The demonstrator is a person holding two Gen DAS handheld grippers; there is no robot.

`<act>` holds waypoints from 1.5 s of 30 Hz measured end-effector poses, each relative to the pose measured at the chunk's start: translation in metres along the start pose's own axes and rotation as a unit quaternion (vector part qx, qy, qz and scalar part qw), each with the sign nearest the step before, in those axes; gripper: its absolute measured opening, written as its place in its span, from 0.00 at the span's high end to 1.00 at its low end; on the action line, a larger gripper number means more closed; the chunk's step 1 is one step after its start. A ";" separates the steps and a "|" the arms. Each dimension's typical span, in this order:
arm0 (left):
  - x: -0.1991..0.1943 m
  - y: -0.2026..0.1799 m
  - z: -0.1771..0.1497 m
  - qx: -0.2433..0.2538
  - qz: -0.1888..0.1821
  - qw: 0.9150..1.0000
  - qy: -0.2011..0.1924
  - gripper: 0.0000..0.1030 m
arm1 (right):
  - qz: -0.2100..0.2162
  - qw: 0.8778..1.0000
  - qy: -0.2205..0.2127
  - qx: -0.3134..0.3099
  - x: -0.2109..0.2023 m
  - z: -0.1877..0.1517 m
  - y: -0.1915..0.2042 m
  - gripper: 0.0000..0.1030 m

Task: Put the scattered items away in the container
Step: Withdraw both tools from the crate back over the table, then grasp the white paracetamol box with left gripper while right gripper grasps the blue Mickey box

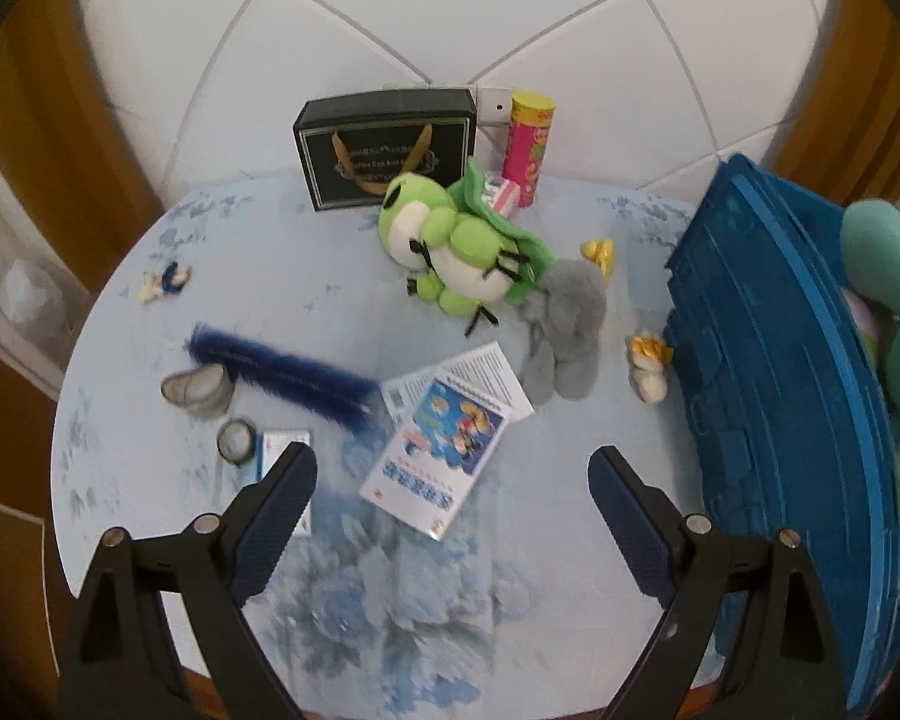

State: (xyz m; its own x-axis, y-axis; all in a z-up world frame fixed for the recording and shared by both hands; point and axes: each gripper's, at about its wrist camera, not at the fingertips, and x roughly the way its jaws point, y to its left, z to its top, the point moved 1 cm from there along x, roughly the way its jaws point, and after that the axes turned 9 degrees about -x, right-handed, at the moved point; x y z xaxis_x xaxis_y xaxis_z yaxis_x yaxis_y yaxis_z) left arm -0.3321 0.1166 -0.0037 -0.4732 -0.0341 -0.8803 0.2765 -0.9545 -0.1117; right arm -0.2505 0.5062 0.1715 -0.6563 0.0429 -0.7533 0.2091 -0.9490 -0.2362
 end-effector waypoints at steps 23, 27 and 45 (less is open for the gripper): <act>-0.058 0.181 -0.061 -0.014 0.044 0.999 -0.010 0.10 | 0.099 0.994 -0.020 0.034 -0.011 -0.003 0.191 0.00; -0.054 0.217 -0.061 -0.015 0.052 0.999 -0.007 0.10 | 0.109 0.993 -0.007 0.032 0.007 0.001 0.234 0.00; 0.063 0.284 -0.069 -0.028 0.080 0.996 -0.038 0.10 | 0.137 0.990 -0.003 -0.037 0.172 0.000 0.364 0.00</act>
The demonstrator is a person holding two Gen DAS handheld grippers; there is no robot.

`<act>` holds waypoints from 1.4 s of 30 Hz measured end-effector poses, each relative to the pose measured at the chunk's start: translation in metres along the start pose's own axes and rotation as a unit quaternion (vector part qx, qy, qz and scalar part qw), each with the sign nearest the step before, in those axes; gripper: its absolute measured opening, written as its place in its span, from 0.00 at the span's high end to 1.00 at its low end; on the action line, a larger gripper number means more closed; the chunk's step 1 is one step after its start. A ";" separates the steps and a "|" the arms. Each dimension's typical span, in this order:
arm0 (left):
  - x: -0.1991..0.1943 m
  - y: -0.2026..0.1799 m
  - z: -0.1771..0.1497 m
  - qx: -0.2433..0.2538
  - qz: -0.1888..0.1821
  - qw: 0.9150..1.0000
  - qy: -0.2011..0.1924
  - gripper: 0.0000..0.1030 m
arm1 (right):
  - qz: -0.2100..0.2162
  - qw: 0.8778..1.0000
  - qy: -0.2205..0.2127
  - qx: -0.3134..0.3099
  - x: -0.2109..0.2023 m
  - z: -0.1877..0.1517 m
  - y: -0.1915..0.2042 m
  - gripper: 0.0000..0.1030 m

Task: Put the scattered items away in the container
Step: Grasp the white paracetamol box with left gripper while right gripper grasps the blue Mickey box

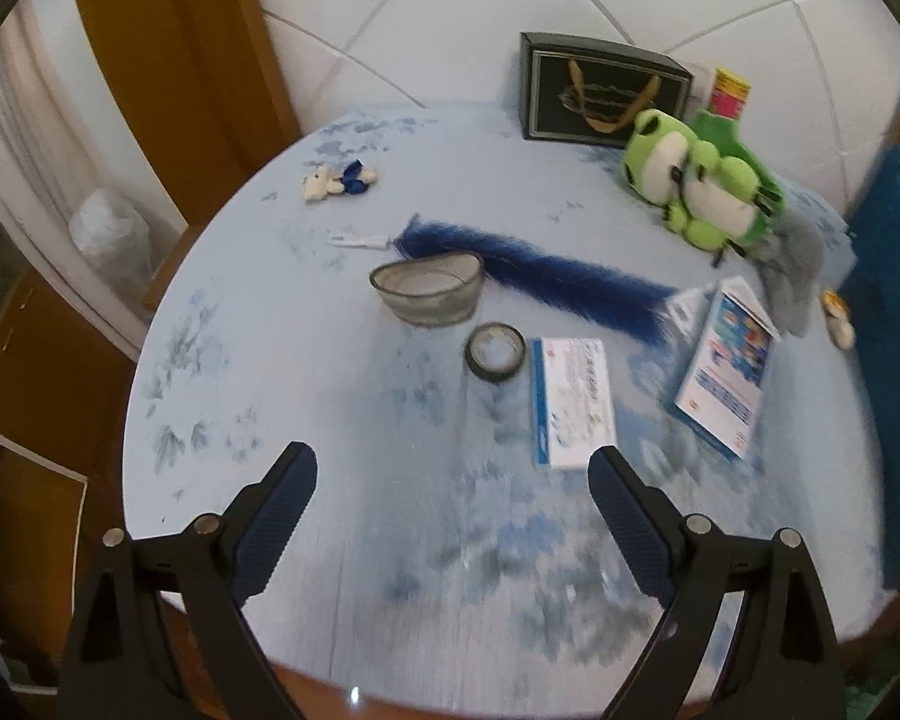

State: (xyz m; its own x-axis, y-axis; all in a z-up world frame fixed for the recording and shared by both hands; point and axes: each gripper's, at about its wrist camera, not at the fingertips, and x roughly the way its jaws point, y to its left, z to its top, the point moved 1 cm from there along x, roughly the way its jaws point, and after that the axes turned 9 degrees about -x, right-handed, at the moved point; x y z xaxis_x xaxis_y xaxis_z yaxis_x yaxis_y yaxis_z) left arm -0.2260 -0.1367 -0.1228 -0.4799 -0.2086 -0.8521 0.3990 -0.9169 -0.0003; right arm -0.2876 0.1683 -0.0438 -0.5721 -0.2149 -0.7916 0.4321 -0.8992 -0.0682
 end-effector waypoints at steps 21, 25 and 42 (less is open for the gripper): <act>0.151 -0.077 -0.028 0.043 -0.010 0.997 0.070 0.10 | 0.057 0.975 0.120 0.180 0.210 -0.054 0.010 0.00; 0.167 -0.090 -0.031 0.058 -0.023 0.994 0.086 0.09 | 0.041 0.971 0.126 0.199 0.225 -0.046 0.016 0.00; 0.191 -0.099 -0.030 0.075 -0.067 0.990 0.101 0.23 | 0.029 0.960 0.127 0.249 0.270 -0.038 0.023 0.00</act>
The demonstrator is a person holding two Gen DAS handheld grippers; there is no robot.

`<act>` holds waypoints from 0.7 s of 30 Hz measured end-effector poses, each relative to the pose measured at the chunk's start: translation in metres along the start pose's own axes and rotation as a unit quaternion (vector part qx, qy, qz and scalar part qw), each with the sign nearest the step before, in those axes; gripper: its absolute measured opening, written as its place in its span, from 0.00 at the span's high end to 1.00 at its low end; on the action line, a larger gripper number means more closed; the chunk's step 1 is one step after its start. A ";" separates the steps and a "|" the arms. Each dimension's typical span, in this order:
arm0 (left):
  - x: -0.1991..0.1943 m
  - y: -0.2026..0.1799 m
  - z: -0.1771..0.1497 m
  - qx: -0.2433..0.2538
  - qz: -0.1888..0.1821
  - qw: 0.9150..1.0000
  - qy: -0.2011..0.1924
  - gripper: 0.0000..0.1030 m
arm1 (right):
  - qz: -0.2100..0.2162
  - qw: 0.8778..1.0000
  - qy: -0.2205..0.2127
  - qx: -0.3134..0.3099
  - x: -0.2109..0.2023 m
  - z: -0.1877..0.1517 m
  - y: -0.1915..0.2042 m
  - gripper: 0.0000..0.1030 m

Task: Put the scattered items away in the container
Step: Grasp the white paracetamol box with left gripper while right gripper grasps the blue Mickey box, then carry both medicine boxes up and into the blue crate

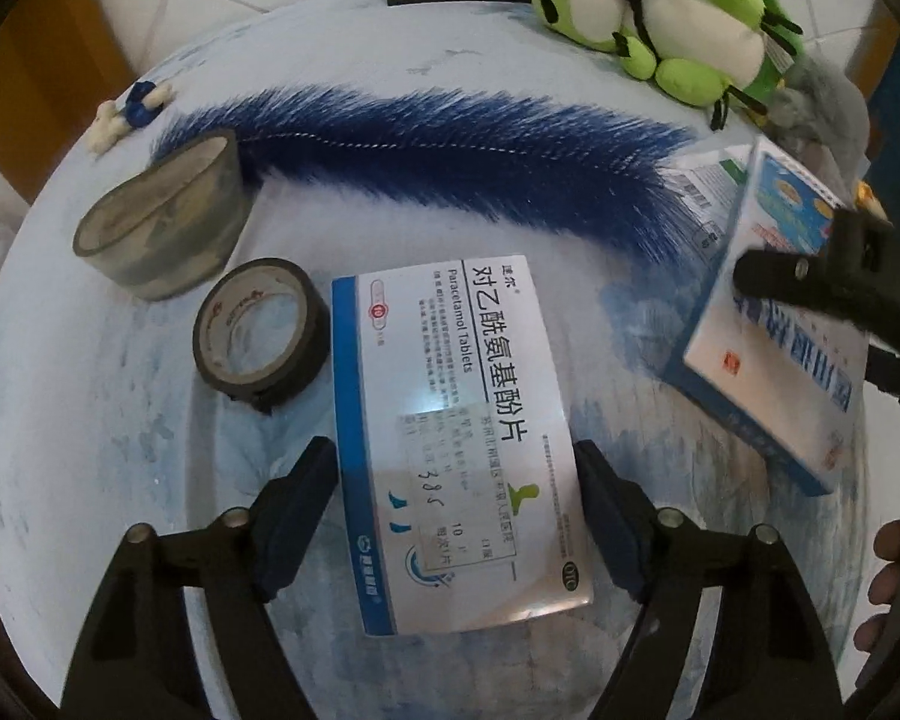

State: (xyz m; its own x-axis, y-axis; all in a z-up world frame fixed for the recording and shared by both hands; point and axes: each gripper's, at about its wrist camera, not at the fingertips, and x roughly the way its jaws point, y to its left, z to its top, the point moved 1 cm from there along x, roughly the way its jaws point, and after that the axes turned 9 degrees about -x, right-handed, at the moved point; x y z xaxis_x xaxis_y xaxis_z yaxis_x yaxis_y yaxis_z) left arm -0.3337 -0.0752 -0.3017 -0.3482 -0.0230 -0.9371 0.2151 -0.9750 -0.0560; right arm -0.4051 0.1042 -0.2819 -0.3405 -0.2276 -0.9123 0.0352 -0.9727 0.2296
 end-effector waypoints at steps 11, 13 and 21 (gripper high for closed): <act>-0.010 0.015 -0.001 0.002 -0.015 1.000 -0.011 0.29 | 0.042 0.998 0.004 -0.045 -0.006 -0.007 -0.001 0.33; -0.018 0.014 0.000 0.006 -0.018 1.000 -0.020 0.29 | 0.058 0.997 0.003 -0.047 -0.012 -0.005 -0.003 0.46; -0.042 0.033 0.017 -0.016 -0.019 0.999 -0.047 0.29 | 0.201 0.979 0.007 -0.021 -0.017 0.002 0.011 0.67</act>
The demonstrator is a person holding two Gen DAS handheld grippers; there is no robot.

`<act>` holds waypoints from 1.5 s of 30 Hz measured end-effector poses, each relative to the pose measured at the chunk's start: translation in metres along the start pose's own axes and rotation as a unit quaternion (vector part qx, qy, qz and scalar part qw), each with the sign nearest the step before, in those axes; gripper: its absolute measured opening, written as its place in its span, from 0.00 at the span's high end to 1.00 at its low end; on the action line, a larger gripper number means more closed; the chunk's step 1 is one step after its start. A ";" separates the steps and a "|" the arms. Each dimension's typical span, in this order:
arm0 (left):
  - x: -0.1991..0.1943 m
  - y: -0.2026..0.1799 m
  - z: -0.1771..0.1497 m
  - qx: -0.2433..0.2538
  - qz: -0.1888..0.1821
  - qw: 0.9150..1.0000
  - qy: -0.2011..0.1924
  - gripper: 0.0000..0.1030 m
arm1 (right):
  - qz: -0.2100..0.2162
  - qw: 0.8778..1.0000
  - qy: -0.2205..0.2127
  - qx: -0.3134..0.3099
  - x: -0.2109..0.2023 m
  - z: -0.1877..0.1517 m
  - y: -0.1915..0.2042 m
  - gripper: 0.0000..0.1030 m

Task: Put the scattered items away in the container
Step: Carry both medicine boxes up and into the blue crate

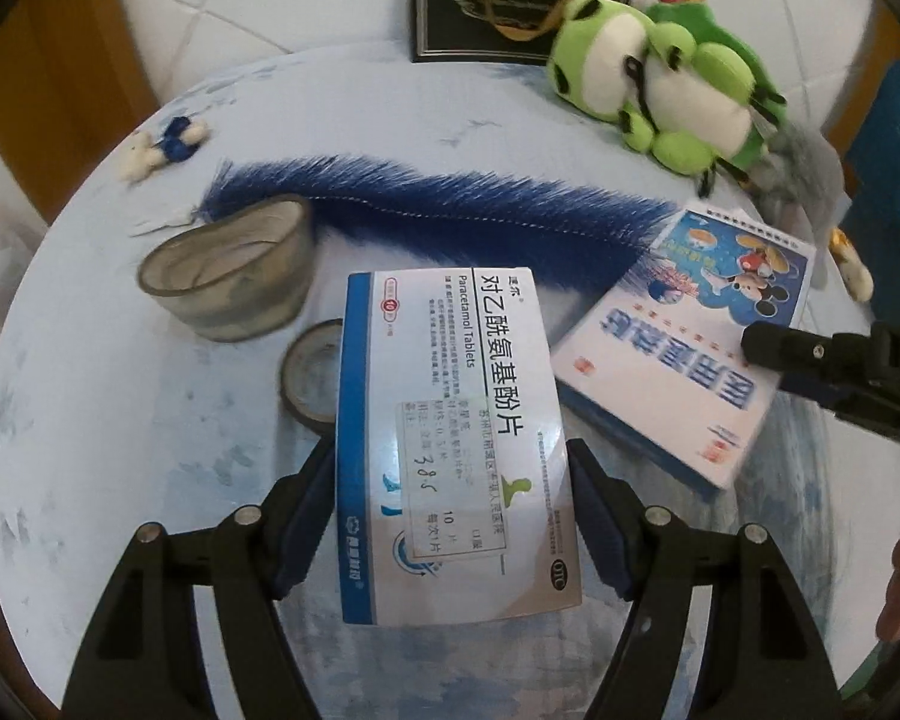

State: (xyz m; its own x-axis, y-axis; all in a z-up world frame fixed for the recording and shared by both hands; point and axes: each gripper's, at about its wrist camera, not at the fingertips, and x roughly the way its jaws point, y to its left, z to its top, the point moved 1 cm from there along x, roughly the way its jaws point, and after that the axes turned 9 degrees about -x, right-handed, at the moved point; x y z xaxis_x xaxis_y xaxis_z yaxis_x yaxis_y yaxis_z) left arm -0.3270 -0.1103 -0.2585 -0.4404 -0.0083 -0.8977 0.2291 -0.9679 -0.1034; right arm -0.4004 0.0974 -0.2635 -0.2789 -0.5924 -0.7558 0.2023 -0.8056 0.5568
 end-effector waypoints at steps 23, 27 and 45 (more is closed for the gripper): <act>-0.049 0.021 0.041 0.006 -0.031 0.998 -0.054 0.30 | -0.085 0.990 -0.014 -0.115 -0.013 0.037 0.078 0.81; -0.062 0.016 0.035 0.013 -0.042 0.997 -0.060 0.30 | -0.117 0.984 -0.004 -0.135 -0.022 0.023 0.083 0.81; -0.133 0.015 0.023 0.026 -0.058 0.991 -0.116 0.30 | -0.174 0.962 -0.068 -0.197 -0.097 -0.006 0.141 0.81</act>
State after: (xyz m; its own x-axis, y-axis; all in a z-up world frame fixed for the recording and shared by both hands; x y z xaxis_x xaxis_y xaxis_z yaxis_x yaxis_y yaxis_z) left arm -0.2854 -0.1294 -0.1306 -0.6499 0.0522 -0.7582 0.1222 -0.9775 -0.1720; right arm -0.3392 0.0412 -0.1141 -0.5092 -0.3022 -0.8059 0.4076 -0.9093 0.0834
